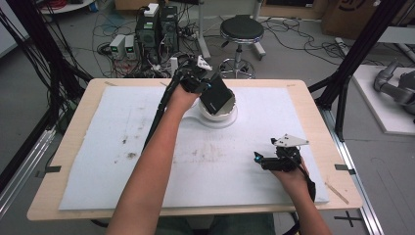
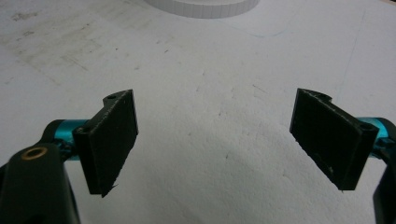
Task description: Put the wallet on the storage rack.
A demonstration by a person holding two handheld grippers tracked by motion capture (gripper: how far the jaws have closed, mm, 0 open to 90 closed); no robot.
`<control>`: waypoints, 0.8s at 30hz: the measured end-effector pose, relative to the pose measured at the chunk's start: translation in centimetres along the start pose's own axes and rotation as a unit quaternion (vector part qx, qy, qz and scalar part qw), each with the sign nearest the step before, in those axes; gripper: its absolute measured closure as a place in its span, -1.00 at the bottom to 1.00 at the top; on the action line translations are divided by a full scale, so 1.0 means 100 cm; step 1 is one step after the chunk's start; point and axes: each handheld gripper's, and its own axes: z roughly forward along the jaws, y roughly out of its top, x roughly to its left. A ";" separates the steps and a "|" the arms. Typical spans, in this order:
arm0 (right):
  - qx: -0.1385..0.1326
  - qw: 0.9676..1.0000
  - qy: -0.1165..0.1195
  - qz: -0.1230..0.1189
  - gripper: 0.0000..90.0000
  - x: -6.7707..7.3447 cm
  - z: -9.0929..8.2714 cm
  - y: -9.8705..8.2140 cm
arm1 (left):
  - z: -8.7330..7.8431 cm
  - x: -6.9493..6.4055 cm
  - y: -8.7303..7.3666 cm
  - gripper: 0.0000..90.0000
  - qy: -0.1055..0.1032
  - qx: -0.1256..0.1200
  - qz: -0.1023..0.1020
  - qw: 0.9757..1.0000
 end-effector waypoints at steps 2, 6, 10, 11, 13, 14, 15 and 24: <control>0.000 1.000 0.001 -0.001 -0.66 0.000 0.001 0.000 | 0.002 -0.001 0.000 0.84 0.001 0.003 0.007 1.000; 0.000 1.000 0.001 -0.002 -0.66 0.000 0.001 0.000 | 0.008 -0.007 -0.002 0.84 0.000 0.013 0.015 1.000; 0.001 1.000 0.002 -0.003 -0.66 0.001 0.001 0.001 | 0.017 -0.014 -0.007 0.79 -0.003 0.017 0.012 1.000; 0.001 1.000 0.002 -0.003 -0.66 0.001 0.001 0.001 | 0.018 -0.015 -0.008 0.79 -0.001 0.013 0.010 1.000; 0.000 1.000 0.001 -0.003 -0.66 0.001 0.001 0.001 | 0.017 -0.014 -0.009 0.64 0.003 0.005 0.003 1.000; 0.000 1.000 0.003 -0.002 -0.66 0.001 0.001 0.000 | 0.015 -0.013 -0.008 0.52 0.003 0.003 0.000 1.000; 0.001 1.000 0.002 -0.002 -0.66 0.001 0.001 0.000 | 0.012 -0.012 -0.008 0.36 0.003 0.001 -0.002 1.000; 0.002 1.000 0.005 -0.007 -0.66 0.005 0.003 0.002 | -0.017 -0.017 -0.006 -0.01 -0.011 -0.033 -0.018 0.999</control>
